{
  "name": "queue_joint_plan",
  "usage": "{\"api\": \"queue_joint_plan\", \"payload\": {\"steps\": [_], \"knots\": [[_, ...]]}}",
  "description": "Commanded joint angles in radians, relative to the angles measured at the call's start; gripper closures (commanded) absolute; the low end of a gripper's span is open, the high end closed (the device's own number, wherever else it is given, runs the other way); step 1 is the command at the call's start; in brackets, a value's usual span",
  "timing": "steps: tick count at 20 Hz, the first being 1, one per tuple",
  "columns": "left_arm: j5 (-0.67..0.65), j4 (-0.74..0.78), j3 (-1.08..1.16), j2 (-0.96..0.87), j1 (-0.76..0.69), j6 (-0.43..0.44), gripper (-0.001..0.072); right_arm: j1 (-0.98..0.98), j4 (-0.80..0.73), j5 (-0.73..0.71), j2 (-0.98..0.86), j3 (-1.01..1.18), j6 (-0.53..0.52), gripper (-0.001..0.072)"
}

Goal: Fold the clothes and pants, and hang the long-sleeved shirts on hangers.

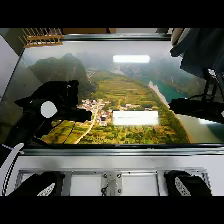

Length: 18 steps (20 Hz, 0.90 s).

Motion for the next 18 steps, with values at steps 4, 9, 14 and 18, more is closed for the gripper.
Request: {"api": "queue_joint_plan", "payload": {"steps": [4,9,14,18], "knots": [[0.0,0.0,0.0,0.0,-0.001,0.0,0.0698,0.001,0.0,0.0,0.0,0.0,0.0,0.0688],[0.016,0.001,0.0,0.0,-0.001,0.0,0.0699,0.001,0.0,0.0,0.0,0.0,0.0,0.0688],[0.185,0.284,0.088,-0.023,0.032,0.046,0.0028,0.001,0.0,0.0,0.0,0.0,0.0,0.0688],[0.211,0.485,0.253,-0.209,0.166,0.047,0.0028,0.001,0.0,0.0,0.0,0.0,0.0,0.0688]]}}
